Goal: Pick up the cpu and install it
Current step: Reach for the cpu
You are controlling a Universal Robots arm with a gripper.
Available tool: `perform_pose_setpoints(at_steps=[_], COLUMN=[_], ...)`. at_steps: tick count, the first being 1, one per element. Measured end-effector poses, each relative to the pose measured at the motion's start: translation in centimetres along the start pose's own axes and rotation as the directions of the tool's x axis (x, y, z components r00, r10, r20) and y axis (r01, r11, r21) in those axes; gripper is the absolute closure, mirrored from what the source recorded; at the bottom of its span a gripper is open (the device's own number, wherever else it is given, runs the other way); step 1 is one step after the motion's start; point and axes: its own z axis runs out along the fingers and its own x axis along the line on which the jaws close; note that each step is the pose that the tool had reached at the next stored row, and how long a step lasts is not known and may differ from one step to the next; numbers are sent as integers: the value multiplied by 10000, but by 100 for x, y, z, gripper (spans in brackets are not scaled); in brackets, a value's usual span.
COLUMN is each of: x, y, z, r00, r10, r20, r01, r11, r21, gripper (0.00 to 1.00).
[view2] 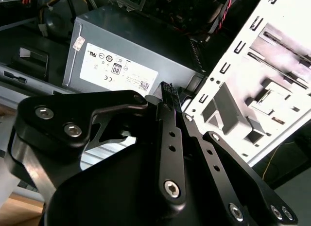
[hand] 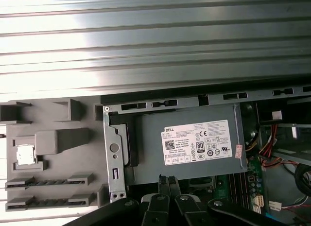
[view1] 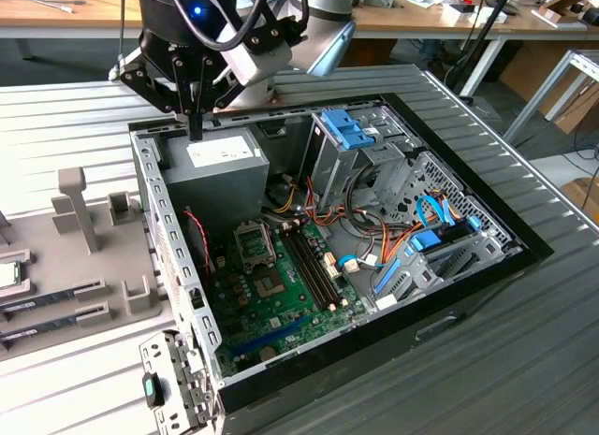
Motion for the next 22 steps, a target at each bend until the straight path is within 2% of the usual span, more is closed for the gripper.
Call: perform_pose_setpoints(at_steps=[13,22], x=[99,193], y=[-7,-14], z=[-3,-5], r00=[10000,10000], r10=[0,0], r20=[0,0], r01=[0,0], r11=[10000,10000], r21=[0,0], gripper=[89,89])
